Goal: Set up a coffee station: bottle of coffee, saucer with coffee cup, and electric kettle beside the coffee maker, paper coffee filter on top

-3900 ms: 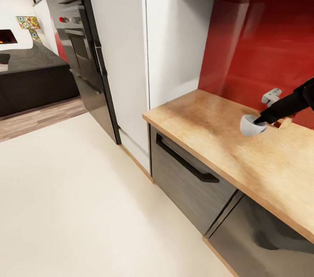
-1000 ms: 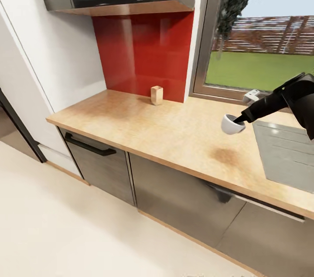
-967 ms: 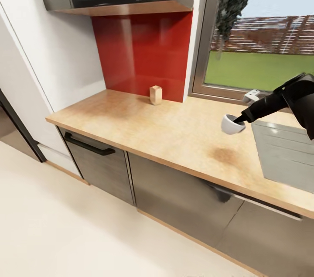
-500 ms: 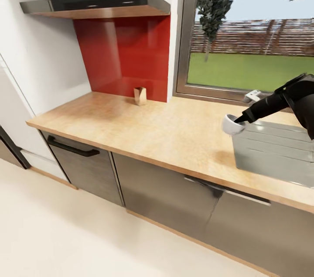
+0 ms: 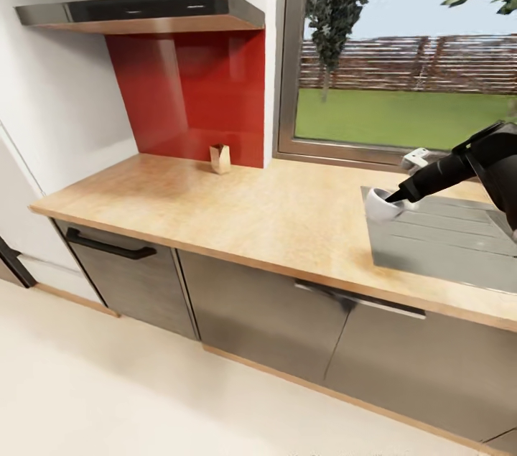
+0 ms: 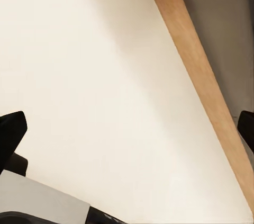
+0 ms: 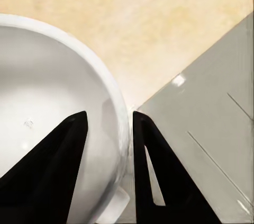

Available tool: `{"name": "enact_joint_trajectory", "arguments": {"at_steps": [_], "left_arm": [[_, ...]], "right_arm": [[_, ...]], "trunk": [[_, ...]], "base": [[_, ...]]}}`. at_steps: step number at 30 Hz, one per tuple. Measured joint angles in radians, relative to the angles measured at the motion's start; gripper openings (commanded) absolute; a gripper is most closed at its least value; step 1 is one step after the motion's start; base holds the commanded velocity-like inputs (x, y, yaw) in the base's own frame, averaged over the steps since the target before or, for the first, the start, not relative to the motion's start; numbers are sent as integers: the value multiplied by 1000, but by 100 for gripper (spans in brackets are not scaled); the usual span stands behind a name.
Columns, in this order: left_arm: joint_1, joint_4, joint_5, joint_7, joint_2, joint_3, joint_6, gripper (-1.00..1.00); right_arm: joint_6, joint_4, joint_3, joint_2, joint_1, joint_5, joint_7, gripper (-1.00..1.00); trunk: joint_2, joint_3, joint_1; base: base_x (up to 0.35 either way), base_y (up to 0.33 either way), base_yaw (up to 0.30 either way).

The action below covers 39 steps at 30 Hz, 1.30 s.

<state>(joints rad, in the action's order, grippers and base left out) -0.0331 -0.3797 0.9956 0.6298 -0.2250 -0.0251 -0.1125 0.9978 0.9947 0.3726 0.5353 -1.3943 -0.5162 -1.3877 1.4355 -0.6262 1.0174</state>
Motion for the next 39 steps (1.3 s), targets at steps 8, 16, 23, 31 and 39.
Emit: {"name": "enact_joint_trajectory", "arguments": {"at_steps": [8, 16, 23, 31, 39], "left_arm": [[0, 1, 0, -1, 0, 0, 0, 100], [0, 1, 0, -1, 0, 0, 0, 100], [0, 1, 0, -1, 0, 0, 0, 100], [0, 1, 0, -1, 0, 0, 0, 100], [0, 0, 0, -2, 0, -1, 0, 100]], "right_arm": [[0, 0, -1, 1, 0, 1, 0, -100], [0, 0, -1, 2, 0, 1, 0, -100], [0, 0, -1, 3, 0, 2, 0, -100], [0, 0, -1, 3, 0, 1, 0, -100], [0, 0, -2, 3, 1, 1, 0, -100]], "trunk": [[0, 6, 0], [0, 13, 0], [0, 19, 0], [0, 26, 0], [0, 30, 0]], "base": [[-7, 6, -245], [0, 0, -250], [0, 0, -251], [0, 0, -251], [-35, 110, -111]]}}
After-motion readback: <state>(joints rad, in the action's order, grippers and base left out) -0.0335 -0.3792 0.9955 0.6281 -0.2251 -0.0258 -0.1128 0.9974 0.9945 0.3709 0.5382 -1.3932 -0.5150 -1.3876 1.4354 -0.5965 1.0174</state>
